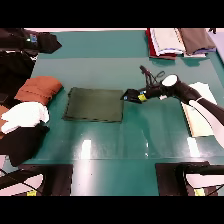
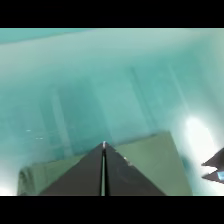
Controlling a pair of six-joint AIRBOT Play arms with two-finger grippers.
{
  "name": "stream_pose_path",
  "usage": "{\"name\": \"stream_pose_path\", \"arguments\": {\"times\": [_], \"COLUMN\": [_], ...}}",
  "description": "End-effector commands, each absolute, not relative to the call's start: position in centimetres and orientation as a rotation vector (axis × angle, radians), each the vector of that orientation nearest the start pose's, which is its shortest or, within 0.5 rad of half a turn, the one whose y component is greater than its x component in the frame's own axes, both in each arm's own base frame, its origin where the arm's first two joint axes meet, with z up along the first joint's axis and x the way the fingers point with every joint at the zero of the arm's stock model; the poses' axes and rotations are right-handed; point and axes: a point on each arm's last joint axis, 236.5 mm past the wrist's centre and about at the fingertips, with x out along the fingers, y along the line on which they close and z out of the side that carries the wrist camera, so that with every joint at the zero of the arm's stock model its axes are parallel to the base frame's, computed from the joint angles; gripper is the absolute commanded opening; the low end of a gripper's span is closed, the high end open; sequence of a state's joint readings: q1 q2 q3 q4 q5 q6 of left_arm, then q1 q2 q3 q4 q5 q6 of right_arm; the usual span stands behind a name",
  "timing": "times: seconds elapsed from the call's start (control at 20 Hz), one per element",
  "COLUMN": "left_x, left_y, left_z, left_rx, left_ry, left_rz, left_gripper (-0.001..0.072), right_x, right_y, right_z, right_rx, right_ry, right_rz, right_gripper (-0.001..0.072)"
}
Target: Fold the shirts.
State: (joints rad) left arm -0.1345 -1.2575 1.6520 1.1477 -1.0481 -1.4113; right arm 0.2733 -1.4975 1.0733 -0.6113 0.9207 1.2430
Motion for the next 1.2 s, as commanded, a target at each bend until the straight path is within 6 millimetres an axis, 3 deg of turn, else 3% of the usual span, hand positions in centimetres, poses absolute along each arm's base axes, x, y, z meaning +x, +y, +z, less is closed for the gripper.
{"name": "stream_pose_path", "arguments": {"times": [0.0, 0.15, 0.25, 0.4, 0.45, 0.55, 0.65, 0.75, 0.85, 1.0, 1.15], "left_x": [45.4, 45.5, 45.5, 45.1, 45.0, 44.7, 43.9, 43.0, 42.3, 41.9, 41.9], "left_y": [-16.5, -16.8, -16.7, -17.2, -17.4, -18.4, -20.5, -22.6, -24.0, -24.8, -24.8], "left_z": [24.4, 24.0, 24.0, 23.8, 24.0, 24.1, 24.1, 24.3, 24.3, 24.4, 24.4], "left_rx": [-0.122, -0.124, -0.124, -0.139, -0.147, -0.140, -0.108, -0.078, -0.069, -0.064, -0.065], "left_ry": [0.650, 0.659, 0.659, 0.676, 0.676, 0.670, 0.664, 0.656, 0.653, 0.654, 0.655], "left_rz": [-0.502, -0.506, -0.506, -0.526, -0.534, -0.554, -0.598, -0.646, -0.677, -0.695, -0.695], "left_gripper": [0.0025, 0.0025, 0.0025, 0.0025, 0.0024, 0.0024, 0.0024, 0.0024, 0.0024, 0.0025, 0.0025], "right_x": [36.9, 37.0, 37.8, 39.0, 39.5, 41.5, 44.2, 47.3, 49.0, 49.7, 48.9], "right_y": [25.4, 29.5, 32.7, 37.2, 38.1, 37.9, 34.8, 28.1, 20.7, 9.2, -1.8], "right_z": [-6.5, -8.0, -8.4, -8.2, -7.6, -5.4, -2.7, 0.4, 3.6, 7.3, 10.2], "right_rx": [0.703, 0.652, 0.629, 0.599, 0.568, 0.507, 0.462, 0.414, 0.380, 0.395, 0.468], "right_ry": [1.329, 1.370, 1.352, 1.303, 1.271, 1.194, 1.132, 1.062, 1.011, 0.957, 0.883], "right_rz": [0.559, 0.624, 0.662, 0.728, 0.766, 0.794, 0.743, 0.627, 0.537, 0.372, 0.188], "right_gripper": [0.0576, 0.0565, 0.0481, 0.0200, 0.0022, 0.0017, 0.0016, 0.0016, 0.0017, 0.0017, 0.0017]}}
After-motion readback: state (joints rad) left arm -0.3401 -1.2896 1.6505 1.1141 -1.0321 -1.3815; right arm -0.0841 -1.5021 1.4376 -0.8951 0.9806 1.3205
